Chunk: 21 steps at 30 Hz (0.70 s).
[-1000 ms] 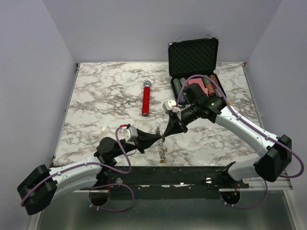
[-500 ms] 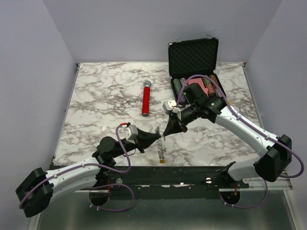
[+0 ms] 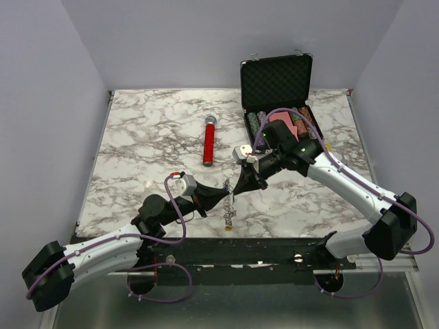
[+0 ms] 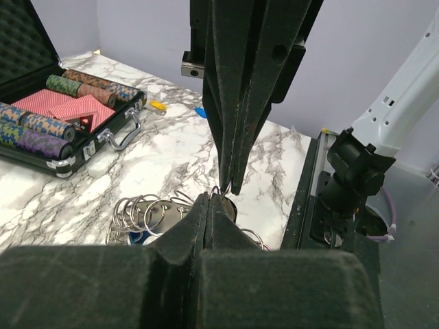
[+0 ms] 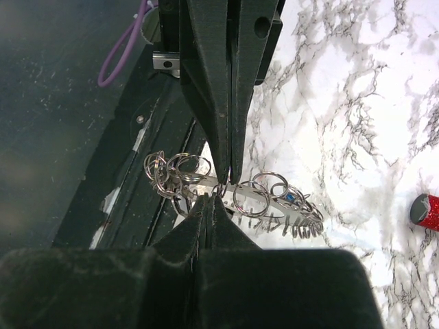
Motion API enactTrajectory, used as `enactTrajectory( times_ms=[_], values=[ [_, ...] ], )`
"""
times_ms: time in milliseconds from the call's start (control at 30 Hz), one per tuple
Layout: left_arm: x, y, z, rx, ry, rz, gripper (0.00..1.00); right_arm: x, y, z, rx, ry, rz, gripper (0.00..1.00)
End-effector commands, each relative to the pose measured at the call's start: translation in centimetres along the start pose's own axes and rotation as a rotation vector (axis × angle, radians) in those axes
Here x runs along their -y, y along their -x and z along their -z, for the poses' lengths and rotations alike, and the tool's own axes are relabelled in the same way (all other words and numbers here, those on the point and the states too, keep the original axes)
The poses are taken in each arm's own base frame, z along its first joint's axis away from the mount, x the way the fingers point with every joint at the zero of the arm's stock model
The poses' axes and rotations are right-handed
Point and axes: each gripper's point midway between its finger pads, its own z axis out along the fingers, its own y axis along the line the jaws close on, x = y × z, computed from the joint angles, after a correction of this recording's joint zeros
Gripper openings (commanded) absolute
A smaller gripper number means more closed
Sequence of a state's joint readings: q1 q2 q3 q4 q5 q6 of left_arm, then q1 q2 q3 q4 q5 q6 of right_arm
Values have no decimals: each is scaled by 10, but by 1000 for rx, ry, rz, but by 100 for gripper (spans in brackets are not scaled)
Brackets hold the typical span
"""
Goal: Put the keys on the keyring
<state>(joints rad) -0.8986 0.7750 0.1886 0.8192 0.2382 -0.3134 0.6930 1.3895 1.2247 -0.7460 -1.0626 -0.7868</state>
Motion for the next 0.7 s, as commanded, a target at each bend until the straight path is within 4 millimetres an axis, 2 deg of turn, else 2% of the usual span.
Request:
enactTrajectory(
  times_ms=[0, 667],
  values=[
    [-7, 35, -7, 103, 59, 28, 0, -9, -4, -2, -2, 19, -4, 0],
    [-12, 53, -3, 247, 105, 158, 0, -9, -10, -4, -2, 11, -7, 0]
  ],
)
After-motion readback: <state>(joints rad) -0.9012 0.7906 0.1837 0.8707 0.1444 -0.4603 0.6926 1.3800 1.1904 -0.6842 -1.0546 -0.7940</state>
